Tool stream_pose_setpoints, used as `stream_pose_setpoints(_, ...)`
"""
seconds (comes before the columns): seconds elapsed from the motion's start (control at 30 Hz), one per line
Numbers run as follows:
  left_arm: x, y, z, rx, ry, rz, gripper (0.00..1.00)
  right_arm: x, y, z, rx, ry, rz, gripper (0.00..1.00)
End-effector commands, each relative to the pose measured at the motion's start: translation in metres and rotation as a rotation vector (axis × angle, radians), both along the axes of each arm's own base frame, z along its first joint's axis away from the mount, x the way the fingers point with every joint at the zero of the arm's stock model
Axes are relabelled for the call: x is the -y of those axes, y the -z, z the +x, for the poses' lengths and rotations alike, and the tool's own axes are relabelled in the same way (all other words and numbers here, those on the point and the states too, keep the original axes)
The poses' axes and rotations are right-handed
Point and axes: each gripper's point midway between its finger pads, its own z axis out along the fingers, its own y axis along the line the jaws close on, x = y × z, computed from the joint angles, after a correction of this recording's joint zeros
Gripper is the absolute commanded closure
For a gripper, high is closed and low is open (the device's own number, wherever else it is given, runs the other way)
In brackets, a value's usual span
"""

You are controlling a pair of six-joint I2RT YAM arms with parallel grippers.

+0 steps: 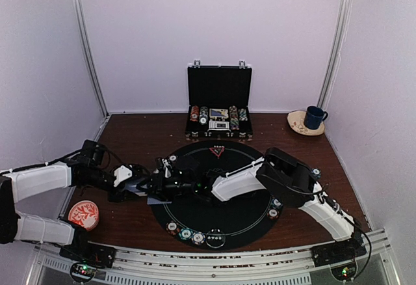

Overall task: Distribute texas hold em gaming equipment
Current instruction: Pass from the left arm to the right

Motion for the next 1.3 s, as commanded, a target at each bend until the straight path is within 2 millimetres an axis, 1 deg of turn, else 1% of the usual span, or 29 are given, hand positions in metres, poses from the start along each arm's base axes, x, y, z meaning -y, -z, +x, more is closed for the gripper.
stream_pose_setpoints(0.0,0.003,-0.006,0.005,0.035,0.01,-0.027,0.64,-0.006,-0.017,-0.007,0.029,-0.032,0.067,0.76)
stream_pose_setpoints(0.07,0.003,-0.005,0.005,0.033,0.005,-0.024,0.58,-0.005,-0.019,-0.008,0.03,-0.031,0.072,0.84)
stream_pose_setpoints(0.13,0.002,-0.005,0.006,0.035,0.003,-0.021,0.46,-0.004,-0.02,-0.009,0.036,-0.031,0.075,0.9)
stream_pose_setpoints(0.27,0.0,-0.003,0.008,0.034,-0.009,-0.008,0.1,-0.002,-0.028,-0.009,0.045,-0.03,0.087,0.94)
stream_pose_setpoints(0.3,0.0,-0.002,0.008,0.033,-0.013,-0.004,0.03,-0.001,-0.029,-0.009,0.046,-0.029,0.088,0.95)
stream_pose_setpoints(0.37,-0.002,-0.001,0.01,0.036,-0.019,0.008,0.02,0.001,-0.033,-0.008,0.051,-0.024,0.091,0.96)
stream_pose_setpoints(0.53,-0.006,0.004,0.009,0.025,-0.025,0.036,0.02,0.003,-0.034,-0.007,0.064,-0.014,0.079,0.98)
stream_pose_setpoints(0.67,-0.009,0.014,0.006,-0.009,-0.009,0.073,0.02,0.005,-0.035,-0.004,0.066,0.0,0.075,0.98)
stream_pose_setpoints(0.83,-0.01,0.022,-0.004,-0.054,0.033,0.092,0.02,0.006,-0.036,0.002,0.07,0.015,0.067,0.98)
stream_pose_setpoints(1.03,-0.01,0.025,0.0,-0.046,0.027,0.099,0.02,0.006,-0.042,0.002,0.068,0.015,0.079,0.99)
stream_pose_setpoints(1.17,-0.01,0.028,0.001,-0.058,0.027,0.099,0.02,0.005,-0.042,0.004,0.067,0.02,0.076,0.99)
stream_pose_setpoints(1.27,-0.01,0.027,0.003,-0.051,0.016,0.096,0.07,0.004,-0.039,0.005,0.07,0.024,0.064,0.99)
